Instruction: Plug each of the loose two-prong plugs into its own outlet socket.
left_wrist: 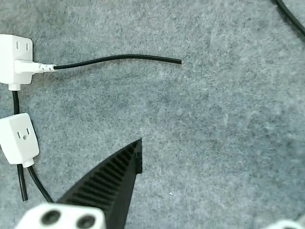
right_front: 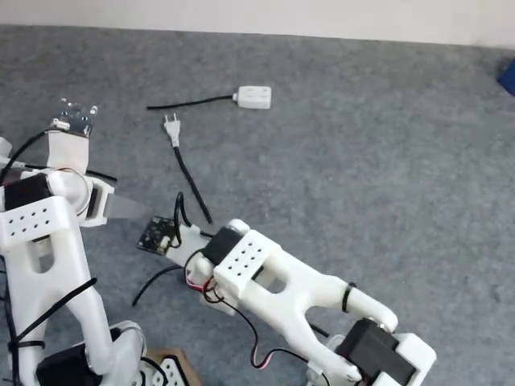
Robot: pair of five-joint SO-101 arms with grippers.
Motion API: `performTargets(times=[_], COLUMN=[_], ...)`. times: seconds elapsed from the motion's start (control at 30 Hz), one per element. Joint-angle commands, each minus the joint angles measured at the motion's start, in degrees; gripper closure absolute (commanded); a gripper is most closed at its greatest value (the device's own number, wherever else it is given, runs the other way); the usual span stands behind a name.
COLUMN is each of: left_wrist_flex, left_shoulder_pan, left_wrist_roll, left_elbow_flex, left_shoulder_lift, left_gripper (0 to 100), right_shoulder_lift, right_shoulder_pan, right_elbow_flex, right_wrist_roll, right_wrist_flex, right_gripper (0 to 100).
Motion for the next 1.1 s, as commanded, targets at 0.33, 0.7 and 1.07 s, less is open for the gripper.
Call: performTargets(times=[0.33,0.7,1.07], left_wrist_flex=[-0.53,-0.44,0.70], left_shoulder_pan=[-0.40,-1.36,-1.27], left_wrist_roll=[-0.44,-0.44,-0.44], left_elbow_flex=[-0.13,-0.13,-0.22], left_shoulder_lift=[-1.19,-1.27,-1.27], left_gripper=[47,47,47], right_shoulder_lift=[-0.13,-0.04,-0.22], right_shoulder_pan=[-0.40,0.66,2.86], right_elbow_flex=[0.66,7.87,5.85], right_wrist_roll=[-1.05,-0.88,-0.70], right_wrist_flex=[-5.85,-13.67,-13.58], right_gripper=[91.3,91.3,91.1])
